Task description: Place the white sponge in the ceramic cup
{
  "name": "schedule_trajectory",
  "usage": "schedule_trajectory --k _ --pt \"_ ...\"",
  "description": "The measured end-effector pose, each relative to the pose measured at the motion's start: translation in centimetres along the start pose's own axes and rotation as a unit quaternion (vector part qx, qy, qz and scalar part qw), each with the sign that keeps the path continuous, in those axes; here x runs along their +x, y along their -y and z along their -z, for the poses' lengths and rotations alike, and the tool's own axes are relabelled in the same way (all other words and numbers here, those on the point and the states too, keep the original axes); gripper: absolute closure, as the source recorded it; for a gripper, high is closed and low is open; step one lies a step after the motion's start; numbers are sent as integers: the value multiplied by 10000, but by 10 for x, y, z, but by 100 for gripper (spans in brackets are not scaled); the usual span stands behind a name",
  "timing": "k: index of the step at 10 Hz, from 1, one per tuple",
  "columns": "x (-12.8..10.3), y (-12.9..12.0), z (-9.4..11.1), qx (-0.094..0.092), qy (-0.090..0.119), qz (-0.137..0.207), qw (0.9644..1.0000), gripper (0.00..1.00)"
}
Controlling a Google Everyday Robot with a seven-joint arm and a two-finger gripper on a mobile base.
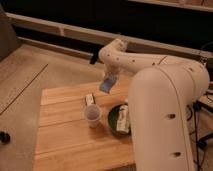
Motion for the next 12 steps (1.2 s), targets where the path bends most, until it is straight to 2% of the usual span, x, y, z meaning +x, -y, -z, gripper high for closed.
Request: schedule_trajectory --k 2,4,7,10,12 --pt "6 -15 26 256 -63 420 9988 100" --pt "16 -30 42 398 -173 668 9968 100" --pt "43 -66 51 380 -512 863 9942 100" --pt "45 -63 51 398 -539 831 9943 100" --pt "42 -67 52 455 -487 936 9934 100"
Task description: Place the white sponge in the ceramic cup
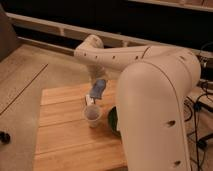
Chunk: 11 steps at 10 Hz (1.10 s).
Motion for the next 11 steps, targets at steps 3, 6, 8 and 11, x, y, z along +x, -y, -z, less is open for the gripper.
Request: schedule_trajectory --k 3,6,8,11 --pt "-12 -25 15 117 314 578 9978 100" --pt "-5 -33 25 159 378 784 9961 100" --pt "6 -30 29 233 408 856 9952 100" --pt "32 -25 22 361 275 945 9945 100"
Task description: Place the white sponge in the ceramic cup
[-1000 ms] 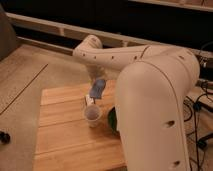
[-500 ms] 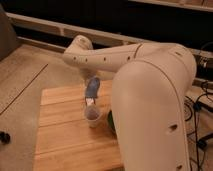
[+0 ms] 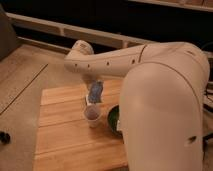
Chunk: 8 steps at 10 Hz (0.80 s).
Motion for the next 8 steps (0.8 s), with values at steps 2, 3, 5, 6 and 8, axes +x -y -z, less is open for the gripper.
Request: schedule_trajectory --k 2,3,5,6,8 --pt "15 -10 -10 -37 -144 66 9999 100" --pt "20 -14 -15 -57 -211 90 9997 100" --pt "26 -20 -20 -104 -295 117 9994 100" --pt "27 -24 -22 -146 -329 147 9992 100" --pt "29 -32 -22 -209 -373 235 9988 99"
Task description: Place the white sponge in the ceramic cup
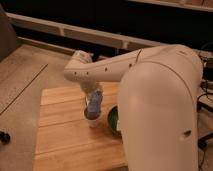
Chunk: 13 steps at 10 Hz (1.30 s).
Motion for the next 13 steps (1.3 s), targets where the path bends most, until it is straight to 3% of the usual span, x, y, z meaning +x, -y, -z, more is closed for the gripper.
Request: schedule_trajectory --k 8,9,13 --pt "1 -23 -10 -200 -188 130 9995 25" --pt "0 -26 -10 -232 -178 152 9995 20" --pt "0 -25 -10 -232 -179 153 9995 20"
